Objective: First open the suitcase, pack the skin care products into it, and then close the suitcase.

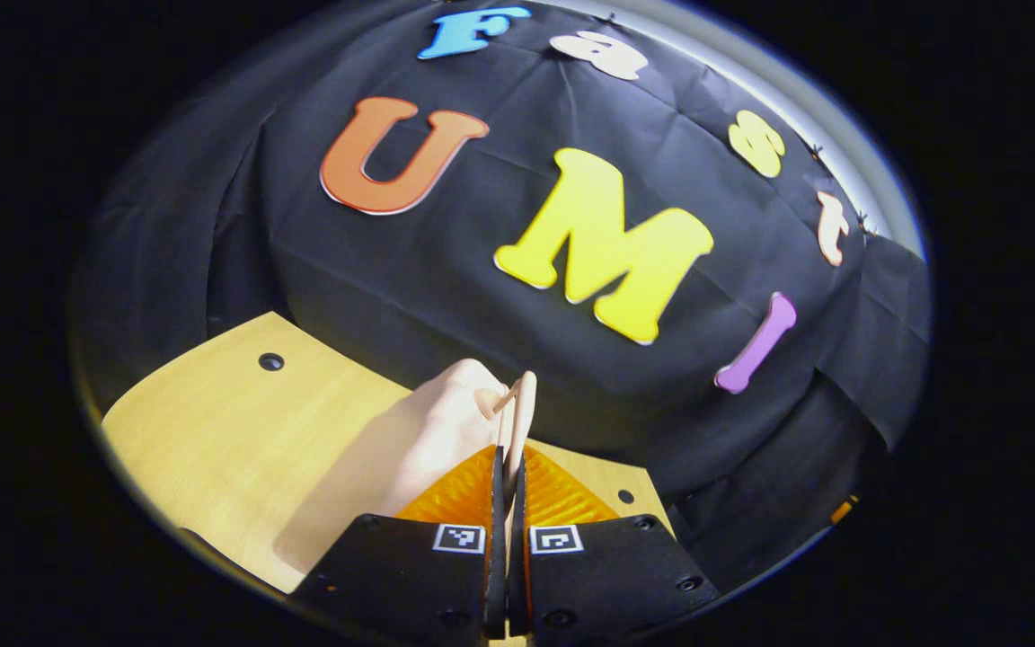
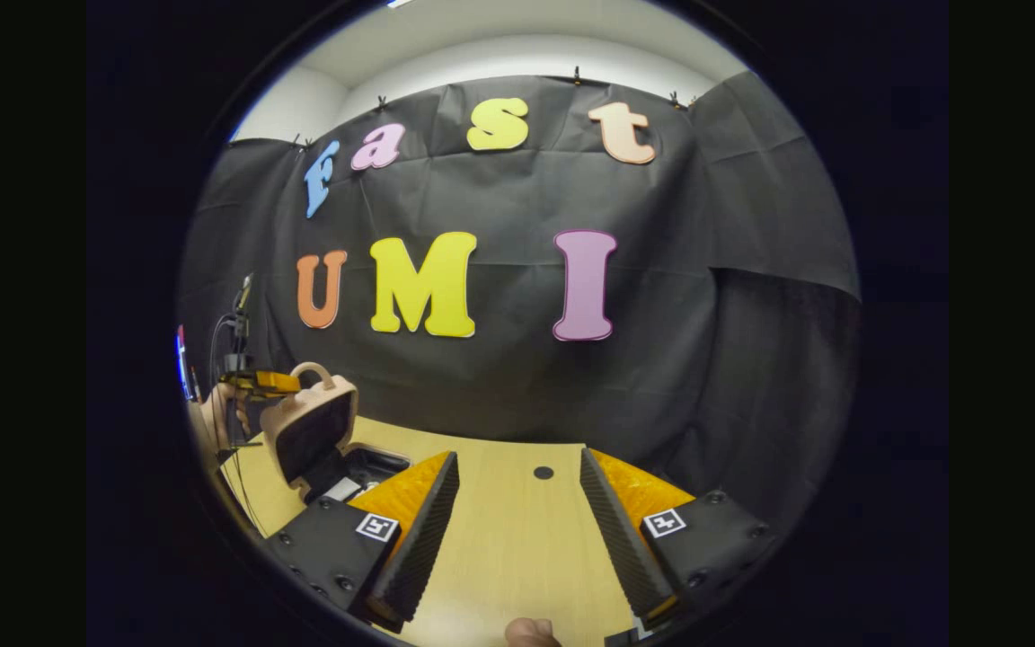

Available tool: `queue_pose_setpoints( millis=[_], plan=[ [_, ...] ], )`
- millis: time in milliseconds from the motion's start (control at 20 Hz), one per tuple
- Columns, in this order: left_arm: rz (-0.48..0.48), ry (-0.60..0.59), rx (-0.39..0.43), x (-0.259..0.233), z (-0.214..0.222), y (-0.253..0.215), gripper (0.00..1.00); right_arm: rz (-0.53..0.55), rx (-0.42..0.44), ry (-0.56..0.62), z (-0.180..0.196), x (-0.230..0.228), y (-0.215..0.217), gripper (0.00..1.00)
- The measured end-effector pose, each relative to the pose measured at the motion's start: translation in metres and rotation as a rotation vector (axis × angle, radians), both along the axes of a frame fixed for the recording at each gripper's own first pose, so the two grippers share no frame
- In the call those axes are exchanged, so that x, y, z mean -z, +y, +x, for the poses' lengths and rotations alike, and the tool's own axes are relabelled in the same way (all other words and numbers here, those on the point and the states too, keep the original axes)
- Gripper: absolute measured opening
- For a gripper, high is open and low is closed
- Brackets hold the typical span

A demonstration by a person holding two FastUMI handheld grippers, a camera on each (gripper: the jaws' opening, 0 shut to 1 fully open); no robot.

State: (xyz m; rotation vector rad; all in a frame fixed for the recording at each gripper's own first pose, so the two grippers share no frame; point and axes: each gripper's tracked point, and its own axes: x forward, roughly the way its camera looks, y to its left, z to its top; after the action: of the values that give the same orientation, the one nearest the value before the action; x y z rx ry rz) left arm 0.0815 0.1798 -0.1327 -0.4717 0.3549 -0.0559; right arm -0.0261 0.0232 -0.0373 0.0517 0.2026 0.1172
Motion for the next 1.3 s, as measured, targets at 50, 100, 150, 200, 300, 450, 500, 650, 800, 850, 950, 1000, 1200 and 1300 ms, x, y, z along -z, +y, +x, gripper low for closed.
queue_pose_setpoints(
  millis=[50,100,150,200,300,450,500,650,800,850,950,1000,1200,1300],
  plan=[
    [-0.002,0.002,0.010,0.006,0.001,-0.020,0.04,0.002,-0.004,0.001,0.001,0.000,-0.007,0.80],
    [-0.008,0.024,0.034,0.015,0.003,-0.039,0.04,0.004,-0.007,0.003,0.002,0.002,-0.014,0.80],
    [-0.005,0.051,0.052,0.026,0.001,-0.058,0.04,0.005,-0.007,0.002,0.003,0.002,-0.021,0.80],
    [0.008,0.075,0.065,0.040,0.001,-0.074,0.04,0.002,-0.007,0.001,0.005,0.003,-0.028,0.80],
    [0.029,0.116,0.081,0.065,0.002,-0.098,0.04,-0.004,-0.005,0.003,0.006,0.008,-0.042,0.80],
    [0.086,0.201,0.103,0.109,0.008,-0.127,0.05,-0.004,-0.001,0.025,0.005,0.021,-0.061,0.80],
    [0.107,0.224,0.110,0.122,0.009,-0.134,0.05,-0.007,0.009,0.026,0.005,0.024,-0.069,0.80],
    [0.149,0.289,0.113,0.154,0.009,-0.143,0.05,-0.009,0.035,0.031,0.006,0.033,-0.092,0.80],
    [0.174,0.355,0.114,0.181,0.006,-0.153,0.05,-0.001,0.051,0.059,0.006,0.044,-0.106,0.80],
    [0.181,0.360,0.116,0.185,0.005,-0.155,0.05,-0.001,0.053,0.064,0.006,0.048,-0.109,0.80],
    [0.202,0.366,0.120,0.192,0.008,-0.158,0.05,0.000,0.054,0.075,0.003,0.051,-0.113,0.80],
    [0.213,0.372,0.126,0.194,0.009,-0.160,0.14,0.007,0.048,0.082,0.003,0.053,-0.111,0.80],
    [0.271,0.375,0.176,0.177,-0.001,-0.171,0.24,0.000,0.042,0.090,0.006,0.057,-0.098,0.80],
    [0.290,0.294,0.160,0.143,-0.004,-0.170,0.59,-0.001,0.044,0.066,0.012,0.047,-0.089,0.80]
  ],
)
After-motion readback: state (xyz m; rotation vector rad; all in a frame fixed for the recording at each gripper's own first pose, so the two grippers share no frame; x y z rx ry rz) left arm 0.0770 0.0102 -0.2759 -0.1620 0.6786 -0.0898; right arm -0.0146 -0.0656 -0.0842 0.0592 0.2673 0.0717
